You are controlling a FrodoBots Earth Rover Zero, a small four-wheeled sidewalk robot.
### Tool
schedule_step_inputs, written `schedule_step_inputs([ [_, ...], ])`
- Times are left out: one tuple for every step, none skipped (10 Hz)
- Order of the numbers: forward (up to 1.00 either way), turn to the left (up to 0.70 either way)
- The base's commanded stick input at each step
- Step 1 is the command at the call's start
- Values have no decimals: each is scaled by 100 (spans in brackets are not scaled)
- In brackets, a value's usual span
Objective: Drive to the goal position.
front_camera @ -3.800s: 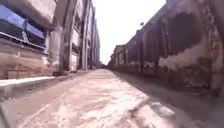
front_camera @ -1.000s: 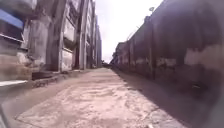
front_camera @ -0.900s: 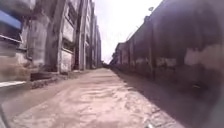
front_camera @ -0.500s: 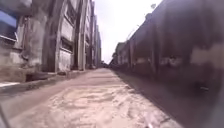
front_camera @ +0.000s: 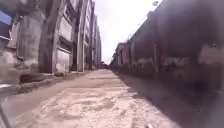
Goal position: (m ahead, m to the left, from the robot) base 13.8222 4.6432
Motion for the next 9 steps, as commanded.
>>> schedule_step_inputs([
  [60, 0],
  [60, 0],
  [60, 0],
  [60, 10],
  [60, 15],
  [60, 15],
  [60, 14],
  [60, 11],
  [60, 3],
])
